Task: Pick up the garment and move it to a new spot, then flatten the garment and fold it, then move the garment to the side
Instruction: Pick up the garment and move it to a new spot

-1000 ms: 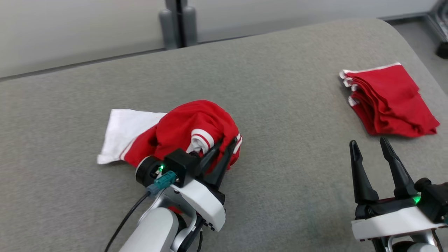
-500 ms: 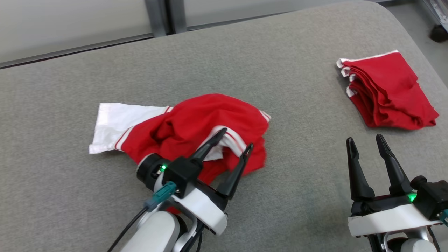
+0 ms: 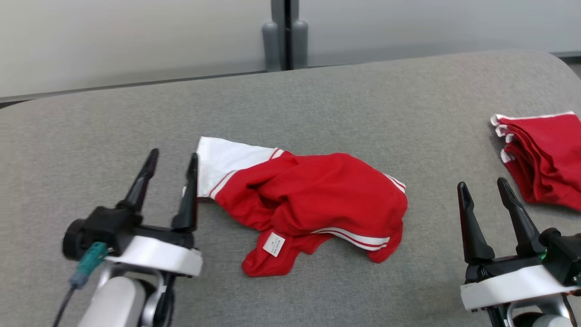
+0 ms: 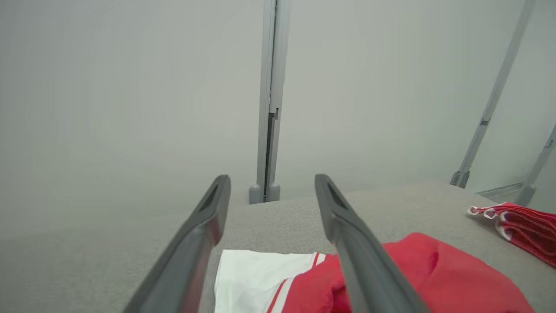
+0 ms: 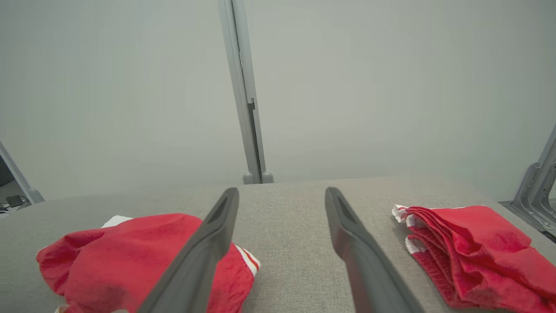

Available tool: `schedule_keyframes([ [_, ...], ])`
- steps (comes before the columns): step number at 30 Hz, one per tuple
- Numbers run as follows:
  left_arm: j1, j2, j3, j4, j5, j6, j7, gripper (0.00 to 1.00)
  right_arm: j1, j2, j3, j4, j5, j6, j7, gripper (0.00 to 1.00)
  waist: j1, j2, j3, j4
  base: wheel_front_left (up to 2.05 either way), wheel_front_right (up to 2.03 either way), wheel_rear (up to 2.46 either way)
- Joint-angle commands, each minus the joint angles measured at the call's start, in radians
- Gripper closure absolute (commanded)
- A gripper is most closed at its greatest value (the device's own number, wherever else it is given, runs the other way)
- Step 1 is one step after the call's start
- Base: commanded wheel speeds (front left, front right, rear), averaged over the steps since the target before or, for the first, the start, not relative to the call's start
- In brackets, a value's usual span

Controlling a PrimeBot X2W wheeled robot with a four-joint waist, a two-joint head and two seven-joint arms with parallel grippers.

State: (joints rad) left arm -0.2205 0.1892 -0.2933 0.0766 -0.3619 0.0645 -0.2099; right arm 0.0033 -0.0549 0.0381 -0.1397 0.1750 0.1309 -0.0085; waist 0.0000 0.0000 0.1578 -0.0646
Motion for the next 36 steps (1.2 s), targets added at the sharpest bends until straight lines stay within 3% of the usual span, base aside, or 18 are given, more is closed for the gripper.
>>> schedule_keyframes([
  [1, 0.018, 0.017, 0.030, 0.010, -0.010, 0.011, -0.015, 0.00, 0.018, -0.005, -0.006, -0.007, -0.005, 0.000, 0.008, 0.00, 0.0000, 0.0000, -0.033, 0.038, 0.00, 0.00, 0.00],
  [5, 0.060, 0.050, 0.094, 0.032, -0.024, 0.028, -0.036, 0.00, 0.039, -0.005, -0.009, -0.017, -0.005, 0.000, 0.025, 0.00, 0.0000, 0.0000, -0.060, 0.064, 0.00, 0.00, 0.00],
  [10, 0.095, 0.074, 0.128, 0.054, -0.040, 0.016, -0.046, 0.00, 0.063, -0.007, -0.017, -0.023, 0.002, 0.000, 0.036, 0.00, 0.0000, 0.0000, -0.086, 0.079, 0.00, 0.00, 0.00],
  [19, 0.201, 0.089, 0.116, 0.051, -0.069, -0.001, -0.014, 0.00, 0.131, -0.019, -0.025, -0.026, 0.003, 0.000, 0.071, 0.00, 0.0000, 0.0000, -0.168, 0.085, 0.00, 0.00, 0.00],
  [36, 0.267, 0.110, 0.086, -0.009, -0.063, 0.023, 0.046, 0.00, 0.179, -0.024, -0.045, -0.053, -0.002, 0.000, 0.101, 0.00, 0.0000, 0.0000, -0.203, 0.095, 0.00, 0.00, 0.00],
])
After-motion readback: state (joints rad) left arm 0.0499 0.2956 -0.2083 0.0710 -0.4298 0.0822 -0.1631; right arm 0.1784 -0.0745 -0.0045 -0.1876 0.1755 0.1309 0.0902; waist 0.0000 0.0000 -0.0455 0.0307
